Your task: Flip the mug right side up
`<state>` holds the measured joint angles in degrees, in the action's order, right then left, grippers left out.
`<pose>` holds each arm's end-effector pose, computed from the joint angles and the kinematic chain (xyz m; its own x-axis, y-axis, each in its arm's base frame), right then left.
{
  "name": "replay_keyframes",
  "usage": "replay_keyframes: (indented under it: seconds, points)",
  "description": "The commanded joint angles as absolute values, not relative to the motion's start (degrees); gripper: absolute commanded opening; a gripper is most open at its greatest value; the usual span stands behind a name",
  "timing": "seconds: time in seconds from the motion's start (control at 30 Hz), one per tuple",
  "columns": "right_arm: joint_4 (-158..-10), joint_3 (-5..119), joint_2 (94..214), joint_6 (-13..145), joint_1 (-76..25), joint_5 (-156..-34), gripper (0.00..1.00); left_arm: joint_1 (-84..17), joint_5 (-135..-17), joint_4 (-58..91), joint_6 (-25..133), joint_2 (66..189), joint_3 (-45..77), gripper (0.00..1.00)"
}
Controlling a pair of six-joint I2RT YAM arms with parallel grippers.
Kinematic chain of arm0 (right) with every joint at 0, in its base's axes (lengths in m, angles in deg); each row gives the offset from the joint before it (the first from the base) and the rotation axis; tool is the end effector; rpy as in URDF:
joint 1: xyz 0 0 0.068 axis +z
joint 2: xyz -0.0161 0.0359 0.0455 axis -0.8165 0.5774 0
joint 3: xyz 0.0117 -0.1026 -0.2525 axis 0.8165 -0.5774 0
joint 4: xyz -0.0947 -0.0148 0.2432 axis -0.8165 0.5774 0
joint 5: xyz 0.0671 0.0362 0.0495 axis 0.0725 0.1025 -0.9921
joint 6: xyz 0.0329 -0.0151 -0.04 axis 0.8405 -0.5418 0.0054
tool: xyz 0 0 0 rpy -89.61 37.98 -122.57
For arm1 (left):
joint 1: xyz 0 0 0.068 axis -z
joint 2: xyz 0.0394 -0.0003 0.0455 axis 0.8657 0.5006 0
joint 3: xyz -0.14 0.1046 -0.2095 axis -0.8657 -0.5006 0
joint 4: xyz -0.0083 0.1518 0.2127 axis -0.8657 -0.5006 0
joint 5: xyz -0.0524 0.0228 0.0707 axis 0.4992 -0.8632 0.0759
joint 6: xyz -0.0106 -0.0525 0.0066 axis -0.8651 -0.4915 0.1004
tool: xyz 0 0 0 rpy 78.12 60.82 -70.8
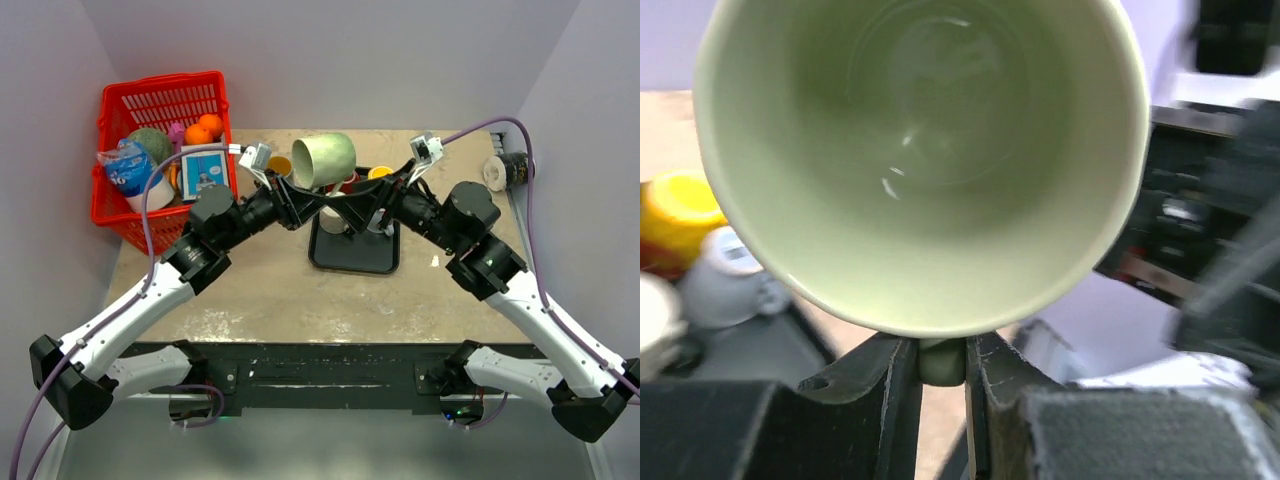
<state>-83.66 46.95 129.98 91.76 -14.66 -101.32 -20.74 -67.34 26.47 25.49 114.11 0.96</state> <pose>0.1605 0.1461 0.4454 -0.3455 0.3918 -0.8527 -0.7357 0.4511 0.5053 0.1874 -0.1664 0.4011 -0.4558 -0.4256 -0.7817 0.6989 0.3726 -0.6104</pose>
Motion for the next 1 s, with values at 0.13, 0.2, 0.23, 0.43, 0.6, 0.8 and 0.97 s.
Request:
replay_keyframes:
  seconds: [0.13,0.2,0.23,0.43,0.6,0.8,0.97]
  points:
    - [-66.56,51.32,128.31,89.98,-14.39,-80.87,0.99,-21.64,-95.62,-3.32,39.78,118.51,9.16,0.00]
    - [-63.81,51.59,129.02,90.68,-14.39,-75.06,0.99,-21.64,-98.36,-6.59,40.05,120.45,10.04,0.00]
    - [-61.54,51.68,129.37,91.38,-14.39,-73.74,0.99,-21.64,-100.90,-9.22,40.05,122.29,10.13,0.00]
    - [-59.67,50.62,131.83,92.53,-14.48,-73.02,0.99,-21.64,-105.57,-10.82,38.82,126.78,8.73,0.00]
    - [-59.85,49.92,132.80,92.27,-14.39,-72.93,0.99,-21.46,-107.60,-8.37,38.03,129.60,6.01,0.00]
    - [-59.85,49.57,133.94,91.83,-14.48,-73.02,0.99,-21.20,-111.29,0.94,37.06,131.36,-1.02,0.00]
    - [-59.76,49.57,134.64,91.30,-14.65,-73.19,0.99,-21.02,-114.81,11.92,37.50,131.01,-7.44,0.00]
